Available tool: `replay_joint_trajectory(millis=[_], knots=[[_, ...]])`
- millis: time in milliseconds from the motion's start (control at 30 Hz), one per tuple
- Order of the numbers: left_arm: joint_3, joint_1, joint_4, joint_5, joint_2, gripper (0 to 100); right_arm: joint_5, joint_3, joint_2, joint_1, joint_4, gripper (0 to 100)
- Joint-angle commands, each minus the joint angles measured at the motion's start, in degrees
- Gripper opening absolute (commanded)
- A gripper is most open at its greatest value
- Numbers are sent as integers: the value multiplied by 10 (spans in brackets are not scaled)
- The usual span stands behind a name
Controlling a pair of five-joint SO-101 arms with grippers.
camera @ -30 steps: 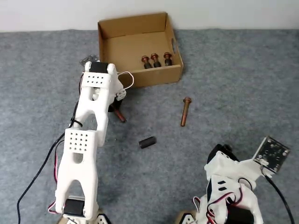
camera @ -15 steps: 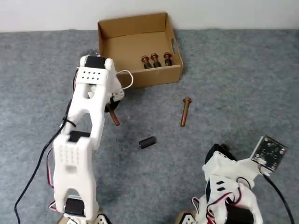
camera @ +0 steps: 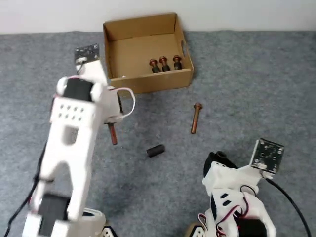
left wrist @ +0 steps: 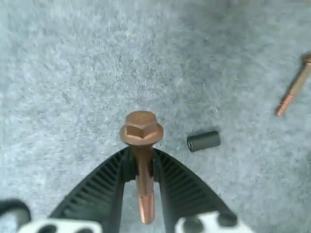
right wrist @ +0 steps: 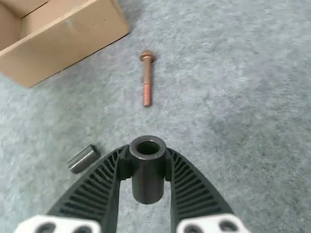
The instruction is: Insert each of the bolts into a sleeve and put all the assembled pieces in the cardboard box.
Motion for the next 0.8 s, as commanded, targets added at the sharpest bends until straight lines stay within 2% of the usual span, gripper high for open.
replay_joint_trajectory(millis=[0,167,400,600,767], knots=[[46,4,-37,-29,-118,4,48,-20,0,-19,-13,8],[156,4,-91,-57,-232,4,113,-22,0,-22,-25,8],[313,5,-211,-70,-396,4,193,-23,0,-35,-25,8],[399,37,-273,-64,-518,5,200,-23,0,-153,-33,8],[440,77,-309,-39,-606,5,202,-22,7,-243,-109,8]])
